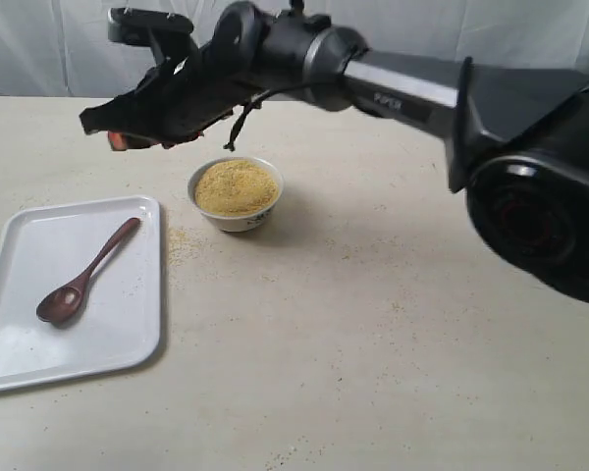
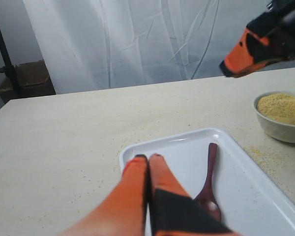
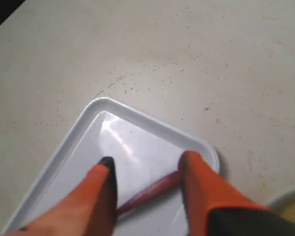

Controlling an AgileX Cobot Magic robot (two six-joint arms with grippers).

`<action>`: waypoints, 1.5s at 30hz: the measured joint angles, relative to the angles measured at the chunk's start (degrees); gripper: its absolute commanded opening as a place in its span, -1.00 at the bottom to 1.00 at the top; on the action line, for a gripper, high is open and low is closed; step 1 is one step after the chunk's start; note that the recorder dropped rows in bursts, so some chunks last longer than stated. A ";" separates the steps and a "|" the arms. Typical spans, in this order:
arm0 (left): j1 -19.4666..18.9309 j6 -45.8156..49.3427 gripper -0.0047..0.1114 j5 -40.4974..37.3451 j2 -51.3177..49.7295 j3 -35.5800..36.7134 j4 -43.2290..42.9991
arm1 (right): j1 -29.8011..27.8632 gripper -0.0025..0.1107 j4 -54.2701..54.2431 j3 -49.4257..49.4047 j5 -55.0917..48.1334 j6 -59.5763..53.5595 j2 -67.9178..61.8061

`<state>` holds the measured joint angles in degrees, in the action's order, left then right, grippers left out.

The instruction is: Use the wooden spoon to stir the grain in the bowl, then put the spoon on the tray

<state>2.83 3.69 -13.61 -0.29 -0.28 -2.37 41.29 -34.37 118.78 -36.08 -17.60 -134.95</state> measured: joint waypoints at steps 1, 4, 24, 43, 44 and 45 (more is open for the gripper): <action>0.00 0.00 -0.92 0.00 0.00 0.00 0.00 | -0.92 -0.95 1.27 0.00 -3.17 1.13 1.17; 0.00 0.00 -0.92 0.00 0.00 0.00 0.00 | -6.04 -0.93 7.63 0.00 -19.60 4.16 4.90; 0.00 0.00 -0.92 0.00 0.00 0.00 0.00 | -37.52 -0.93 35.77 -64.65 -11.99 17.60 67.64; 0.00 0.00 -0.92 0.00 0.00 0.00 0.00 | -37.63 -0.93 35.19 -99.25 15.28 17.60 134.44; 0.00 0.00 -0.92 0.00 0.00 0.00 0.00 | -37.63 -0.93 35.07 -99.25 15.28 17.60 134.52; 0.00 0.00 -0.92 0.00 0.00 0.00 0.00 | -37.63 -0.93 34.70 -99.25 15.28 17.60 134.52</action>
<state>2.83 3.69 -13.61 -0.29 -0.28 -2.37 3.66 0.33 19.54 -20.80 0.00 -0.42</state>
